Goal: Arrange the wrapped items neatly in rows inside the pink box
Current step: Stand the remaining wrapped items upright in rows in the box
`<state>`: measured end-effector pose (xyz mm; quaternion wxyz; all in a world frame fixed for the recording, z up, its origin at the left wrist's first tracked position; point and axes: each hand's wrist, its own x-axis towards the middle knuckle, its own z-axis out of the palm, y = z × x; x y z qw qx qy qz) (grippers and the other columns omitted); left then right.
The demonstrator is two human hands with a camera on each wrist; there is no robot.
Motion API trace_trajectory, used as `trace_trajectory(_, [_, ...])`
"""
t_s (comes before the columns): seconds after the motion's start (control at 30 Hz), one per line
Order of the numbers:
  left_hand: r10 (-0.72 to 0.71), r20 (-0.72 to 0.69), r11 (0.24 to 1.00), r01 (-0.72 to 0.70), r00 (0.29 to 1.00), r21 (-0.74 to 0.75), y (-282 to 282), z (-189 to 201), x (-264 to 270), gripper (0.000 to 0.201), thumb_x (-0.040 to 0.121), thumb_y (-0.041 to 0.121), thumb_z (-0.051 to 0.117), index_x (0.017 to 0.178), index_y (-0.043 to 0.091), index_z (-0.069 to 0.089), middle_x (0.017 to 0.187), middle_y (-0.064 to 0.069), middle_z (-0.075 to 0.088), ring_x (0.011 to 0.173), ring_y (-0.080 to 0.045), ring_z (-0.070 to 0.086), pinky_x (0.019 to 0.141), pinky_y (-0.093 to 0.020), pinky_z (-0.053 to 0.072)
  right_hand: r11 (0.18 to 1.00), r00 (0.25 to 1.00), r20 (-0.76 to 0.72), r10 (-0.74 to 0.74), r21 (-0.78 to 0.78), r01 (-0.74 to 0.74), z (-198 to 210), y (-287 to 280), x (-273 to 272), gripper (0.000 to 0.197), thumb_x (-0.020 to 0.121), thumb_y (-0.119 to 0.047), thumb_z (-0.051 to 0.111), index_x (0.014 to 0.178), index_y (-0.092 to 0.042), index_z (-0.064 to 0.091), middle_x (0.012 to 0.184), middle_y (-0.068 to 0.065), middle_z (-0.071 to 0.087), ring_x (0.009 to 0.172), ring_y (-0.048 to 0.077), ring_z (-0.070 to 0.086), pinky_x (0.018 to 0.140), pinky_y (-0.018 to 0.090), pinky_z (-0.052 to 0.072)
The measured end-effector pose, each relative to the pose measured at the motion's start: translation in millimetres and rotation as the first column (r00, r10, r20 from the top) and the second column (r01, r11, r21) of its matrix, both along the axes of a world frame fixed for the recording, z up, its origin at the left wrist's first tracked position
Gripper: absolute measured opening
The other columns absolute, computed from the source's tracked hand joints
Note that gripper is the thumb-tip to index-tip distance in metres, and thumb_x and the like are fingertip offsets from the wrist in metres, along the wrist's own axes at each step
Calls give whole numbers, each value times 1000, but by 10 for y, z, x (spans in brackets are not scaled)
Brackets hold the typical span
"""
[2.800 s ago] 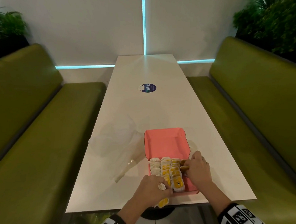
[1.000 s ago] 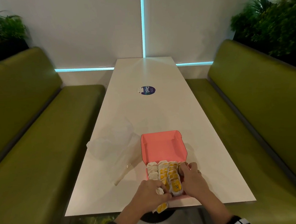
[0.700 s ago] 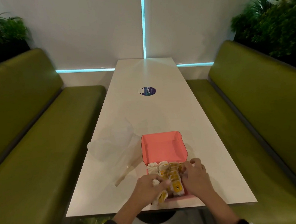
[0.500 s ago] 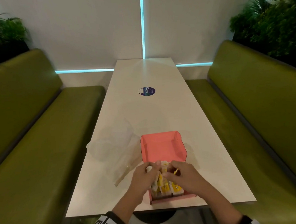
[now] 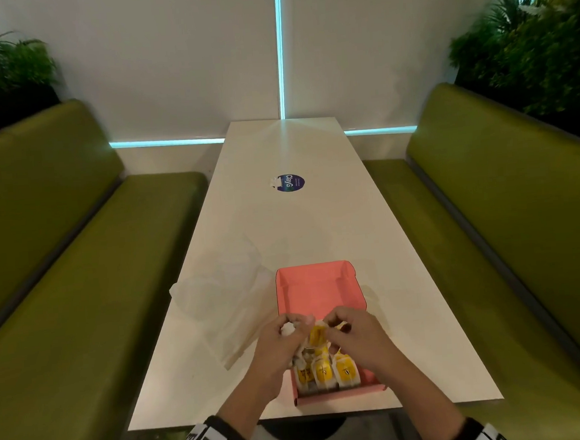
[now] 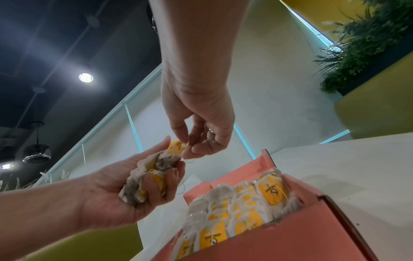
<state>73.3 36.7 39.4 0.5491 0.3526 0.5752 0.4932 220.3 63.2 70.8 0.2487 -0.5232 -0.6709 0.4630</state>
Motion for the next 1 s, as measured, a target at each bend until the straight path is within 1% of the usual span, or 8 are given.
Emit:
trace_trajectory(0.1, [-46,65,999,48,997,-20,1,-19,-70,30,65,31,79,86,14,66,83,-8,73,75,-23,70,64,-33,53,993,991,-102,-90,-83,82,23,54,22,7,89,-6,53,84,-12,55,76,1,58,54,10,60,56,25,46])
trace_trajectory(0.37, [-23,96,999,25,995,-24,-20,1,-82,16,77,17,75,90,12,67,78,-7,70,63,-18,64,53,-25,48,993,981,-164,-102,-74,91,107,52,69,14,82,-2,67,91,-10,59,77,7,67,59,13,65,55,18,50])
trace_trajectory(0.5, [63,120,998,-61,991,-23,-33,23,-155,16,77,6,73,93,6,67,76,-4,70,55,-17,63,45,-22,45,901,935,-9,-354,266,343,192,163,193,13,81,-9,70,78,-19,62,76,-5,65,65,7,61,63,16,49])
trace_trajectory(0.63, [82,106,995,-87,991,43,-26,69,-229,8,77,3,72,85,5,69,87,-4,72,55,-19,60,42,-22,42,988,967,211,143,19,-150,294,118,206,8,79,-11,71,82,-17,70,89,-8,62,71,8,61,69,22,54])
trace_trajectory(0.67, [72,85,995,-77,994,59,-23,86,-237,9,77,5,73,86,5,70,87,-2,72,55,-18,60,40,-21,40,988,963,226,149,11,-156,294,130,207,6,79,-12,72,84,-16,71,90,-8,62,67,6,59,64,20,52])
trace_trajectory(0.8, [34,-9,994,-32,999,104,-30,161,-222,14,78,10,74,90,15,74,76,1,68,53,-15,57,37,-21,38,879,901,292,-322,446,169,262,237,232,11,83,-25,69,88,-17,74,91,-6,62,67,6,51,65,17,37])
trace_trajectory(0.93, [-2,-50,988,10,999,157,-43,214,-176,21,79,9,72,99,17,73,95,1,65,62,-15,57,40,-16,40,982,956,248,154,68,-175,280,149,171,12,82,-19,71,92,-15,75,76,-15,63,65,7,59,59,9,46])
trace_trajectory(1.0, [-35,-59,983,45,998,178,-42,241,-157,23,79,9,72,101,19,73,105,2,65,68,-13,58,47,-15,45,992,976,213,41,110,-65,235,183,171,10,81,-19,72,90,-15,75,73,-7,67,61,9,59,61,18,50])
